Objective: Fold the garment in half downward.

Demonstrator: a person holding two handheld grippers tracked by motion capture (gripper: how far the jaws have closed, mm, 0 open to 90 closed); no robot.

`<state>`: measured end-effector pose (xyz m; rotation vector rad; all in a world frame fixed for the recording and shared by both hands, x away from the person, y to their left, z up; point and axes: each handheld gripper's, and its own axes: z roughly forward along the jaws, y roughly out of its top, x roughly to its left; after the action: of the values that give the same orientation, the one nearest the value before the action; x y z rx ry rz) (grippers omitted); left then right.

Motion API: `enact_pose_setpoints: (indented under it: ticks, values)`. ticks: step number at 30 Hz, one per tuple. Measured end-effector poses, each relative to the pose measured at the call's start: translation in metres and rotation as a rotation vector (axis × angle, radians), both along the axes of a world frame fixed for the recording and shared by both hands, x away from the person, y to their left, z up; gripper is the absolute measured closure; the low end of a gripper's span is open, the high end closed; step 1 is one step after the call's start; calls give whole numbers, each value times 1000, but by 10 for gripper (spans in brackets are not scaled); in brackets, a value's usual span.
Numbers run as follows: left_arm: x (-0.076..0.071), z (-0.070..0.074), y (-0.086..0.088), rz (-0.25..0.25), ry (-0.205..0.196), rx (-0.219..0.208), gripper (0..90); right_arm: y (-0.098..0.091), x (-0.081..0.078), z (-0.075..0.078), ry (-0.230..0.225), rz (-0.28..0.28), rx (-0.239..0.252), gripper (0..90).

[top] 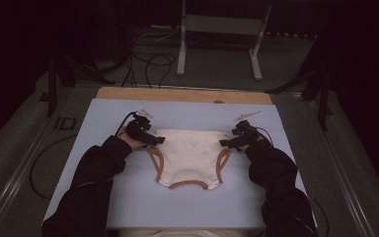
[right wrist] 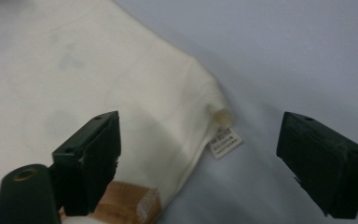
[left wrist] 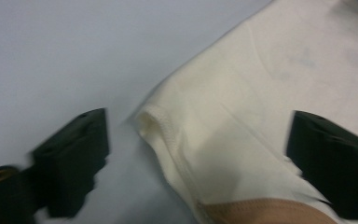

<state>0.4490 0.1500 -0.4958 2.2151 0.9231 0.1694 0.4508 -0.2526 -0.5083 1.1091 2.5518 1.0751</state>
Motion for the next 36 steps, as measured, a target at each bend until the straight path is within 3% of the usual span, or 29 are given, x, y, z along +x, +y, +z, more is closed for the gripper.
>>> enact_pose_setpoints:
  ticks: [15,24,36]
  values:
    - [-25,23,15,-71,-69,-23,6,4,-13,26,-53,41,38,130]
    - [-44,38,18,-106,-116,-37,6,25,-13,40,-95,91,35,130]
    - [-72,47,16,-172,-138,-59,6,60,-8,53,-101,158,59,130]
